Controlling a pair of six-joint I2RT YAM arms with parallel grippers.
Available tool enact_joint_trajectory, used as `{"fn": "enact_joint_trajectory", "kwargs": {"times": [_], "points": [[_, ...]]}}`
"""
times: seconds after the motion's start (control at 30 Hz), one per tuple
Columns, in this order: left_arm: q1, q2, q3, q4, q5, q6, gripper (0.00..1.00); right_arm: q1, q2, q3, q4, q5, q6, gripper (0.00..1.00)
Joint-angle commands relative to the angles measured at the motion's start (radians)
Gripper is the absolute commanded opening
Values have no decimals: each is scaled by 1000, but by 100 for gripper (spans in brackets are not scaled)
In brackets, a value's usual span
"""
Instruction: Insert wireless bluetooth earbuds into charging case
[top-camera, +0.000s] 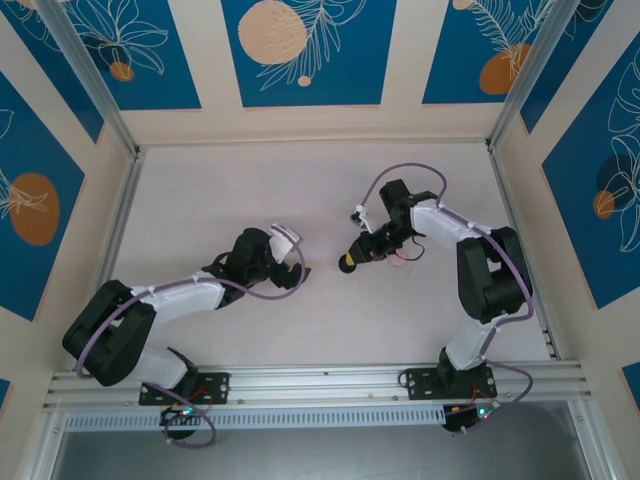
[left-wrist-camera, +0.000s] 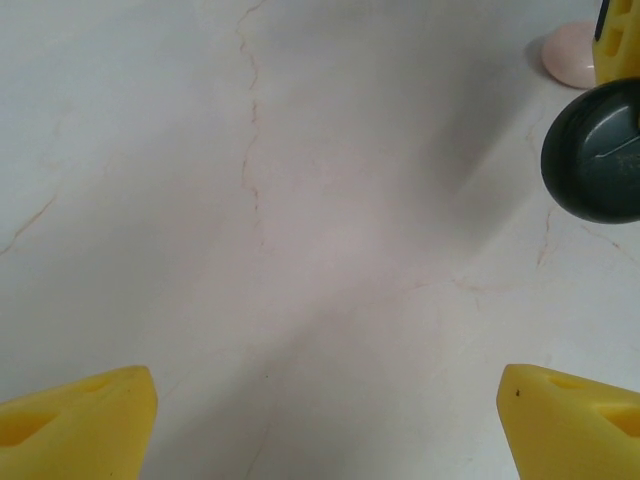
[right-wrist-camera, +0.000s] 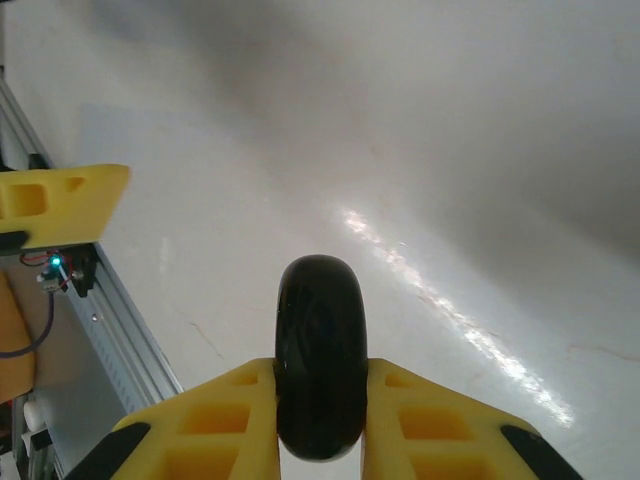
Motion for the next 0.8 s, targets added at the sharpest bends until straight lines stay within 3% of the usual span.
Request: {"fn": "enact_joint_trajectory", "kwargs": {"times": [0.0,0.43,0.77], "points": [[1,1,41,-38,-28,-14,88,-28,39,40,-64,21,22,21],[1,46,77,-62,-21,-8,89,-155,147,109,-127,27,-13,22],[1,72,99,-83,-4,-4,90,-179,205,130,-128,-4,-14,22]]}}
